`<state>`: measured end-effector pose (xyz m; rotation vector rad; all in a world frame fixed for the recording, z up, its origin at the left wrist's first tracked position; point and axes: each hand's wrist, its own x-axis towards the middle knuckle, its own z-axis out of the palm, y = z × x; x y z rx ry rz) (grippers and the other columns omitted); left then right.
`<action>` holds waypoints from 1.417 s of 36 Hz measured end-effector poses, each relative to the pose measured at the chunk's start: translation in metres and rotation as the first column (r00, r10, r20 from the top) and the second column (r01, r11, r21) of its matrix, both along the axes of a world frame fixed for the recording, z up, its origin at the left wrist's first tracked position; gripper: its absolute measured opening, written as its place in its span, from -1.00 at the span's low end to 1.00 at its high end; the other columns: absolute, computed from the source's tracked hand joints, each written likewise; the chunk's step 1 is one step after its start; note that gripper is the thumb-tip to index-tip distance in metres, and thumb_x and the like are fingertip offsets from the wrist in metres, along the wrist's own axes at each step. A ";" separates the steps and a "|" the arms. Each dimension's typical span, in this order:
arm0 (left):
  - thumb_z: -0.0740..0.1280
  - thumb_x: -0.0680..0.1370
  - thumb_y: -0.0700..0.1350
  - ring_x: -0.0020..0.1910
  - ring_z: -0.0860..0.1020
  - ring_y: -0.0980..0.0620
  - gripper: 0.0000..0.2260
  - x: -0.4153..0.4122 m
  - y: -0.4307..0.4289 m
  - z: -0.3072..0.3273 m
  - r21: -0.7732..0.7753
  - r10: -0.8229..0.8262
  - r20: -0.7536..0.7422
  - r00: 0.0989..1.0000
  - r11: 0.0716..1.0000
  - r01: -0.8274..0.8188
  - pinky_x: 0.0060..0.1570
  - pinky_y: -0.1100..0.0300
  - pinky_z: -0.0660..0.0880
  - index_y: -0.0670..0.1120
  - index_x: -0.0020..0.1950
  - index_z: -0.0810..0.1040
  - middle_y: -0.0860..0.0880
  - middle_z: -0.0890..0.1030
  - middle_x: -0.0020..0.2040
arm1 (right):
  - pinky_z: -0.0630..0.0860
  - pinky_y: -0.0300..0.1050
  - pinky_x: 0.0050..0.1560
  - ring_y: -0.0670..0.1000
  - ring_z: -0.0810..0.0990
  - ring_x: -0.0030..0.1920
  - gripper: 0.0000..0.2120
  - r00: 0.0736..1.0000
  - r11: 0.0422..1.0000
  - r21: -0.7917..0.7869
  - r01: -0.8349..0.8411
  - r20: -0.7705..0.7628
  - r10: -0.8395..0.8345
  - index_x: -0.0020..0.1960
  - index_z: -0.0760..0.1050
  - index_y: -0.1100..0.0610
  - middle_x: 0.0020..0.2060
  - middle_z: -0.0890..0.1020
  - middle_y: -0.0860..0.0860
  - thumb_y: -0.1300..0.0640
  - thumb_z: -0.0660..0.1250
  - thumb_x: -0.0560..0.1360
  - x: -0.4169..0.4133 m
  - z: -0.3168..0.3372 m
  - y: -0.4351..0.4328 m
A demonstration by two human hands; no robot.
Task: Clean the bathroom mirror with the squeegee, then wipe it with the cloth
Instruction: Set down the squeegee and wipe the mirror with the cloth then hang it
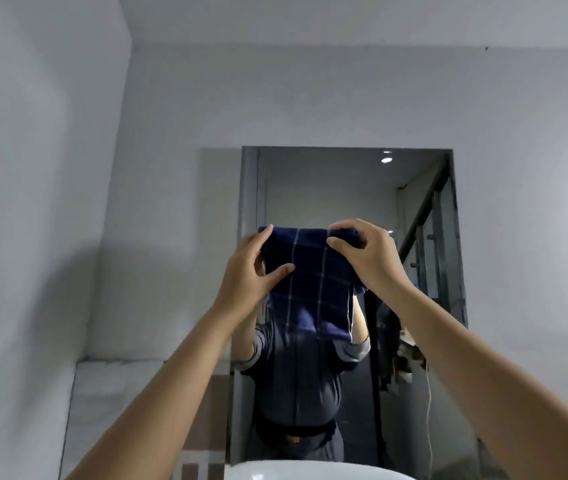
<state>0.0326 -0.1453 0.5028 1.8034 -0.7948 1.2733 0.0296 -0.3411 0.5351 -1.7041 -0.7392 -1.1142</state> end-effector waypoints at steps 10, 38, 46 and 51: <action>0.36 0.48 0.00 0.37 0.29 -0.03 -0.38 0.043 0.008 0.090 0.116 0.191 0.152 0.970 0.971 -0.209 0.30 0.24 0.23 -0.12 0.46 0.19 -0.13 0.28 0.41 | 0.49 -0.23 -0.04 -0.07 0.57 -0.10 -0.88 0.990 0.998 0.039 0.044 0.129 -0.049 -0.01 0.59 0.10 -0.14 0.61 -0.07 0.19 0.36 0.46 0.047 0.092 0.018; 0.16 0.56 0.10 0.43 0.20 -0.07 -0.39 0.059 0.006 0.093 0.282 0.522 0.156 0.839 0.790 -0.544 0.23 0.01 0.35 -0.06 0.50 -0.03 -0.06 -0.03 0.52 | -0.03 -0.28 0.40 -0.11 0.08 0.48 -0.57 0.994 0.993 -0.096 0.068 0.087 -0.060 0.48 0.15 0.08 0.49 0.18 -0.05 0.10 0.02 0.62 0.043 0.050 0.070; 0.03 0.56 0.18 0.49 0.02 0.07 -0.42 0.065 0.028 0.055 0.236 0.370 0.285 0.884 0.867 -0.439 0.31 0.14 0.27 0.06 0.50 -0.12 0.04 -0.05 0.54 | -0.33 -0.14 0.42 -0.17 -0.25 0.48 -0.49 0.936 0.879 -0.322 0.353 0.111 -0.335 0.51 -0.20 0.01 0.51 -0.19 -0.09 -0.07 -0.15 0.62 0.077 0.049 0.072; -0.02 0.59 0.16 0.47 -0.21 0.20 -0.42 0.088 0.041 0.006 0.240 0.387 0.276 0.880 0.859 -0.453 0.44 0.26 -0.03 -0.03 0.51 -0.16 0.05 -0.16 0.53 | -0.35 -0.11 0.42 -0.11 -0.28 0.48 -0.41 0.872 0.815 -0.313 0.488 0.156 -0.463 0.50 -0.26 0.00 0.51 -0.24 -0.07 -0.20 -0.18 0.58 0.082 0.056 0.075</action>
